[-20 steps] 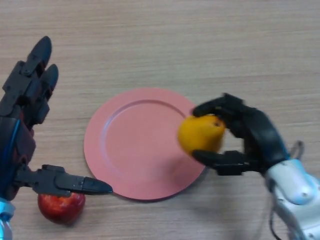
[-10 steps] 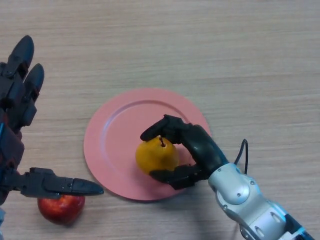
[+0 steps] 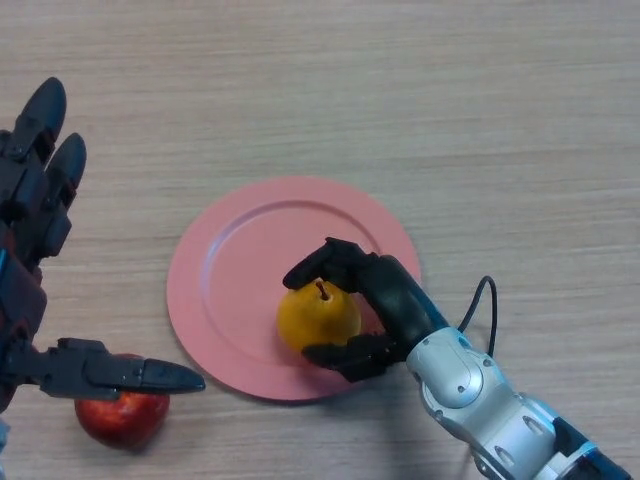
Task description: Pick up the yellow pear and place it on the plate
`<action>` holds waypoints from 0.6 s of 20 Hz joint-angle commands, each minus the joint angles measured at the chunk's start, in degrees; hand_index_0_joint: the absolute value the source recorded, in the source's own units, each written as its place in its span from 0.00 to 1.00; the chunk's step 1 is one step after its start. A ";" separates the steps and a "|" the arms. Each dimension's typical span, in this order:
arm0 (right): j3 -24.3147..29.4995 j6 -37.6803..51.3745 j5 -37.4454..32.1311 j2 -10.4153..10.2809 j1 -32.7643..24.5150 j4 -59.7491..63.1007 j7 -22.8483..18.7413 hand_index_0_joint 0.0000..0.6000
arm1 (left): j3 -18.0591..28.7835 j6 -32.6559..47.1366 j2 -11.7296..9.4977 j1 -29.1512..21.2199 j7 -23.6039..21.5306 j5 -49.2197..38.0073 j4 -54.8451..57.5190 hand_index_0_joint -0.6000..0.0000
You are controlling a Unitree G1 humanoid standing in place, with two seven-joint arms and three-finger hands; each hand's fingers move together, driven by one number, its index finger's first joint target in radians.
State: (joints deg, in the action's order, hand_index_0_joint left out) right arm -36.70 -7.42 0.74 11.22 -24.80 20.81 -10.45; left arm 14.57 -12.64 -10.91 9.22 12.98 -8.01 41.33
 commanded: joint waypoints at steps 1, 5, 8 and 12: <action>6.32 4.60 2.31 -0.33 -1.90 -8.32 2.37 0.00 | 2.23 10.35 -1.04 -1.35 -0.61 0.31 2.07 1.00; 13.04 4.82 4.35 -0.33 1.64 -16.78 5.10 0.00 | 1.85 9.41 -1.39 -1.70 -0.59 0.63 2.50 1.00; 20.36 6.19 6.49 -0.33 6.71 -25.32 9.52 0.00 | 2.94 9.56 -1.66 -2.02 -0.17 -0.71 2.01 1.00; 28.98 3.59 3.83 -0.33 15.12 -39.59 15.14 0.00 | 2.82 9.06 -1.85 -2.38 -0.32 -0.69 1.11 1.00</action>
State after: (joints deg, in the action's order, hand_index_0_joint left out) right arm -9.62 -9.35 6.16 10.92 -7.13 -16.24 5.18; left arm 14.44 -11.72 -10.98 8.24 13.01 -7.75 39.82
